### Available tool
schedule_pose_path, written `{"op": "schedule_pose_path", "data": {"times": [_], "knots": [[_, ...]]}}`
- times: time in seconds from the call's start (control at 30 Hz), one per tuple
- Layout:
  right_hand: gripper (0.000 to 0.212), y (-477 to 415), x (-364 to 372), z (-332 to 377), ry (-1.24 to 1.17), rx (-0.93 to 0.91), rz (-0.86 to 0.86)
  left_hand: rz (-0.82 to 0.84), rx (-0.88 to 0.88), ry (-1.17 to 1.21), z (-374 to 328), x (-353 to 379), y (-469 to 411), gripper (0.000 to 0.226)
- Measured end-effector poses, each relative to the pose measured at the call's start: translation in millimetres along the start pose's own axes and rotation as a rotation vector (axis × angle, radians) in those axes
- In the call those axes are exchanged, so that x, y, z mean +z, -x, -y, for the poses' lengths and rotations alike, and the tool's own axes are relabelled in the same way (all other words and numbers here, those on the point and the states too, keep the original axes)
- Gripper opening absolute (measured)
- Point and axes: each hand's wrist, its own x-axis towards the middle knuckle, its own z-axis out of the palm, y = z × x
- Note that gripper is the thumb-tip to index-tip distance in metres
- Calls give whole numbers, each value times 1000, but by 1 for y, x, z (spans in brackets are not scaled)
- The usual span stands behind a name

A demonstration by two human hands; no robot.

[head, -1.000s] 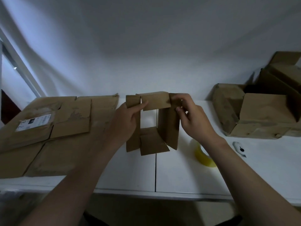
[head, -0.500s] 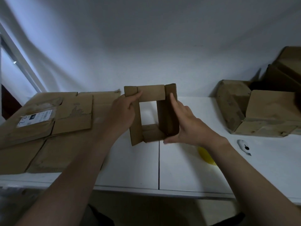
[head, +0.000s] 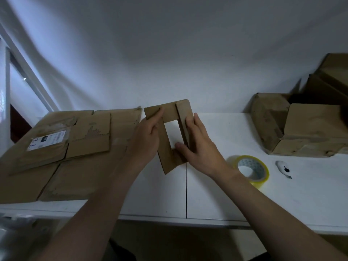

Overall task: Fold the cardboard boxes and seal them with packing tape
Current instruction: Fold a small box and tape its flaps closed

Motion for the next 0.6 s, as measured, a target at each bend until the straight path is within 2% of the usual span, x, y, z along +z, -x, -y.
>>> {"op": "schedule_pose_path", "data": {"times": [0.1,0.17,0.23,0.3,0.5,0.6], "knots": [[82,-1,-3,4,-48,23,66,29,69,76,-4,5,2,66],[83,-4,-6,2,-117,43,77,18,37,191,-6,11,5,68],[86,-6,-9,-1,-192,72,71,-22,-50,340,-7,18,9,48],[89,-6,-9,-2,-214,57,52,-41,-117,376,-6,23,10,27],[85,-9,-1,-6,-18,-53,-92,1,-198,301,-1,31,11,46],[78,-11,6,-7,197,-67,-87,-28,-251,301,-3,34,11,56]]}}
